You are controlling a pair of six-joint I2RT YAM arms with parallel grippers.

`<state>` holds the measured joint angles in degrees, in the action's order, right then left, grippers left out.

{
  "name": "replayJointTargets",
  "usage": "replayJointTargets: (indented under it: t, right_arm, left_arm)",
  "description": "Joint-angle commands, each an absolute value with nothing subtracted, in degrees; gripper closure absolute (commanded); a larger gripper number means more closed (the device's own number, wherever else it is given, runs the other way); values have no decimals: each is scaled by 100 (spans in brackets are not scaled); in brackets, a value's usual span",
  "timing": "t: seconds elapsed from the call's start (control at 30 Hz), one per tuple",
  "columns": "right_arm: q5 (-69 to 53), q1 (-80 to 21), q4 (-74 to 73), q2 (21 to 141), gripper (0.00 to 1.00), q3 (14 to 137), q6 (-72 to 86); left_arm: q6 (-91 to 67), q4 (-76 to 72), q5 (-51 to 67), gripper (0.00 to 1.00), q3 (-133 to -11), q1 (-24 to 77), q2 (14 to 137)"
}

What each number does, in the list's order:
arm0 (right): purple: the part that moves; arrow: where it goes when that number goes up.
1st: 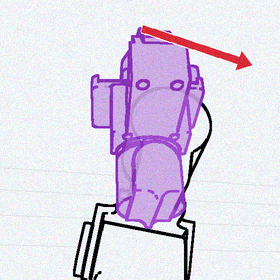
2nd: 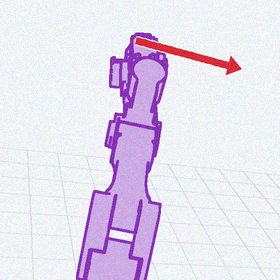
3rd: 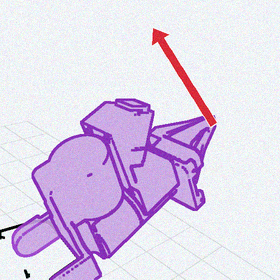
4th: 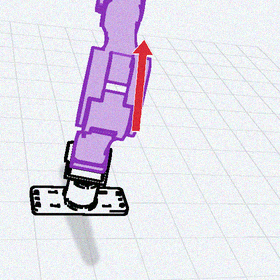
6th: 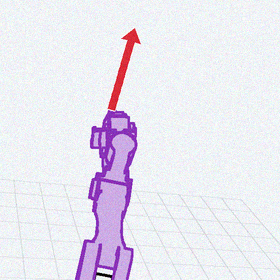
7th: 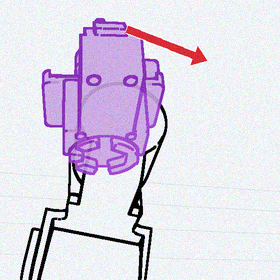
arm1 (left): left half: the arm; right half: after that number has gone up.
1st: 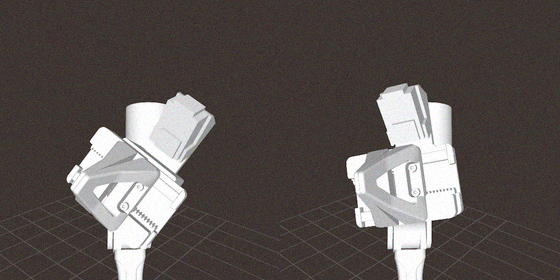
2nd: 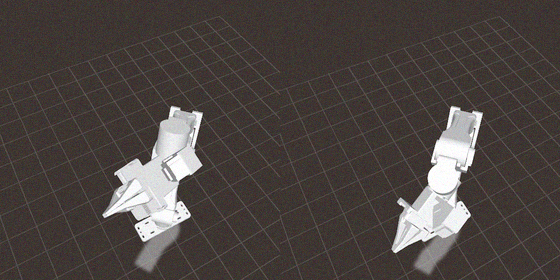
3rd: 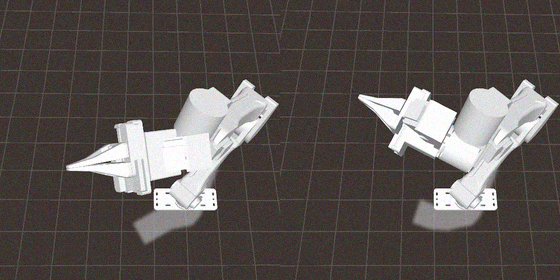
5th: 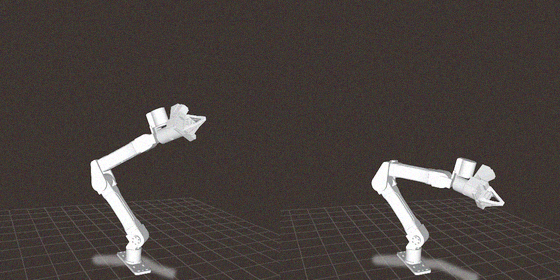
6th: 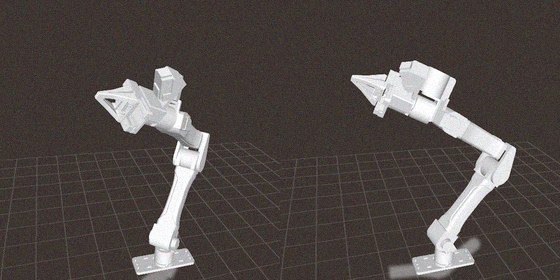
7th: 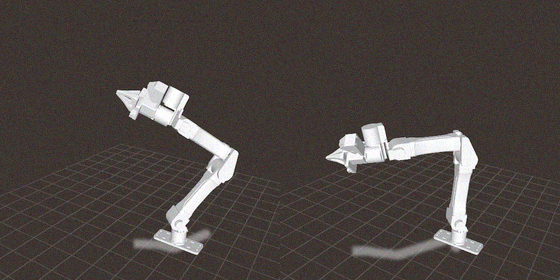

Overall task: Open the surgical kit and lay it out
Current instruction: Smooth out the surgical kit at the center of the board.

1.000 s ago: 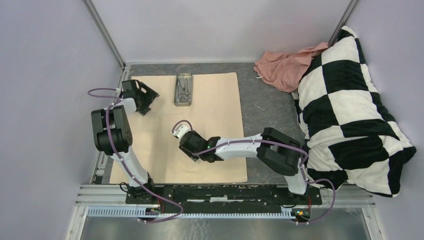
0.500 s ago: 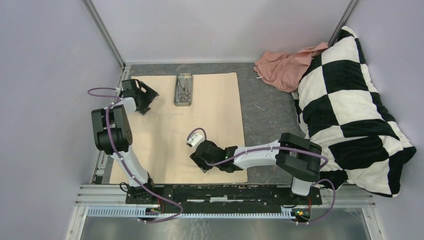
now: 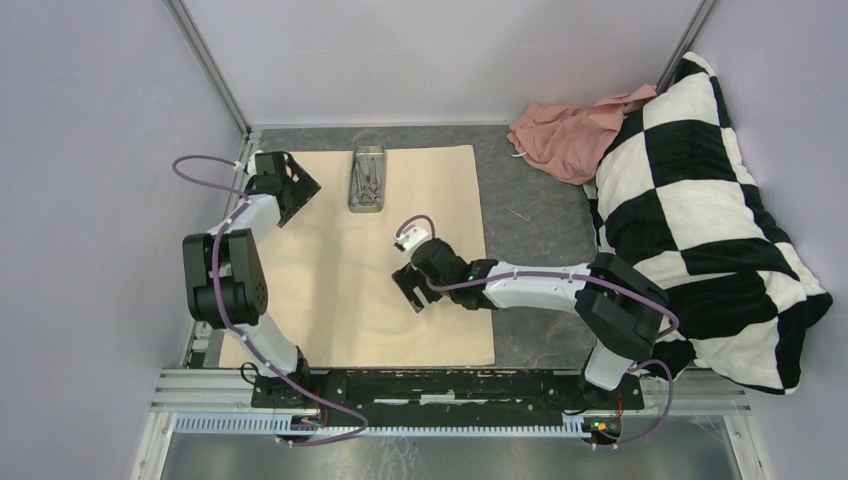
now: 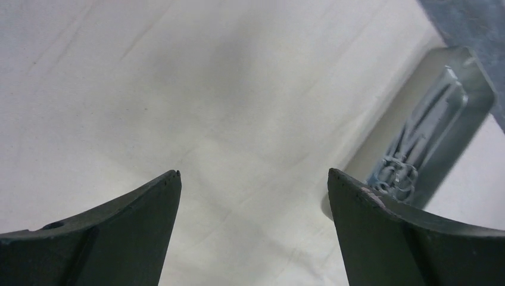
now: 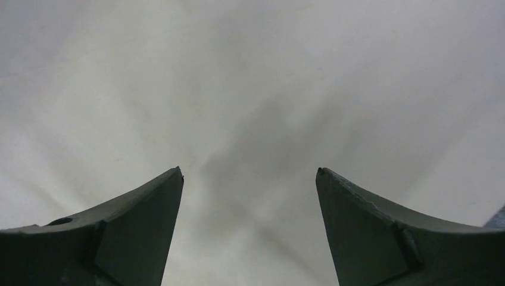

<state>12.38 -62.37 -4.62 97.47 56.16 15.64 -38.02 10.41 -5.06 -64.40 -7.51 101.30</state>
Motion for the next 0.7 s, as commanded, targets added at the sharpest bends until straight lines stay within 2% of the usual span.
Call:
replayJointTargets:
  t: [0.0,0.2,0.4,0.57,0.67]
  right_arm:
    - [1071,-5856,-44,9671,8,5659,1556]
    - [542,-5444,300,9775,5,5652,1681]
    - [-835,-5070,1461,9467,6,4996,2083]
    - [-2366,-4759,2392,9930,17,5127,2674]
    - [-2696,-4726,2603,10308,20,5427,2848]
  left_arm:
    - [-3194,1063,-1320,1,-6320,-314,9284]
    - [-4010,1058,-364,0,-5689,-275,8732]
    - [-5210,-107,1036,4,-4062,-245,7564]
    - [-5062,-141,1230,5,-3551,188,7292]
    - [-5019,-161,1363,5,-3253,234,7415]
